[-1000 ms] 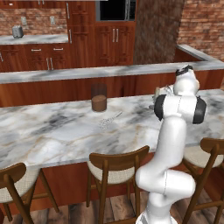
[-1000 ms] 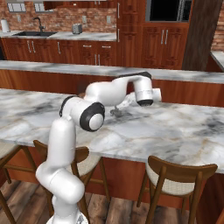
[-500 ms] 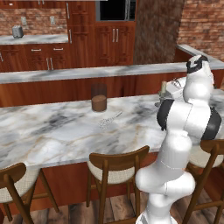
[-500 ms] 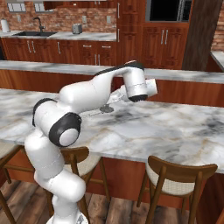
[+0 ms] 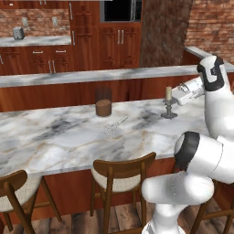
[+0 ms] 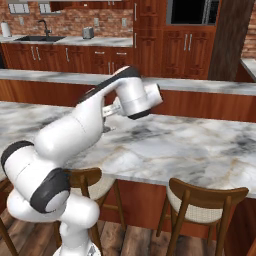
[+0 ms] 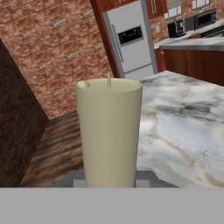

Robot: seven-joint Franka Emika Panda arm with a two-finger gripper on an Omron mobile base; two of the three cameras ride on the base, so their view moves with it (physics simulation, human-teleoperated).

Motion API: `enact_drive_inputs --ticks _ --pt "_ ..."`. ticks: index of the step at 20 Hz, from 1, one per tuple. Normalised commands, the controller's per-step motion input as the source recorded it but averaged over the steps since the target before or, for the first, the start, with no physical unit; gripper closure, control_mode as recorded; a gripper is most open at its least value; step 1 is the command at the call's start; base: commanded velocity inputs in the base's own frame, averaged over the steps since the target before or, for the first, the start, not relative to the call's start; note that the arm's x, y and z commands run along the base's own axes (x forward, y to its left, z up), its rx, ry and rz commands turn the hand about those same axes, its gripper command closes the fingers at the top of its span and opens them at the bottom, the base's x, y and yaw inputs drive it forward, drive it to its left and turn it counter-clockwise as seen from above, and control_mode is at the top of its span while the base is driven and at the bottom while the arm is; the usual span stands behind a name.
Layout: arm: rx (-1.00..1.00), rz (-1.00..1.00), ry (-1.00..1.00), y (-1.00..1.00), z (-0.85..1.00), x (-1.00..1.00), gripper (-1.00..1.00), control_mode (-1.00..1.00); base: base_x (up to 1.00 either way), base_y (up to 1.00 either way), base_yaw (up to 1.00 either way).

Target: Pick the candle and jar from the dining table and place them in the open cabinet. Close the cabinet after placing the objects.

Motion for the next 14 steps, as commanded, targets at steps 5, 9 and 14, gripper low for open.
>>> enact_drive_inputs --ticks 5,9,14 --pt "0.00 0.00 0.00 0.62 0.02 -0.41 1.00 -1.00 0.00 0.00 0.00" --pt "0.00 0.00 0.00 0.50 0.00 -0.41 1.00 -1.00 0.00 0.00 0.00" --pt "0.00 0.00 0.00 0.27 0.24 -0.65 1.00 -1.00 0.00 0.00 0.00"
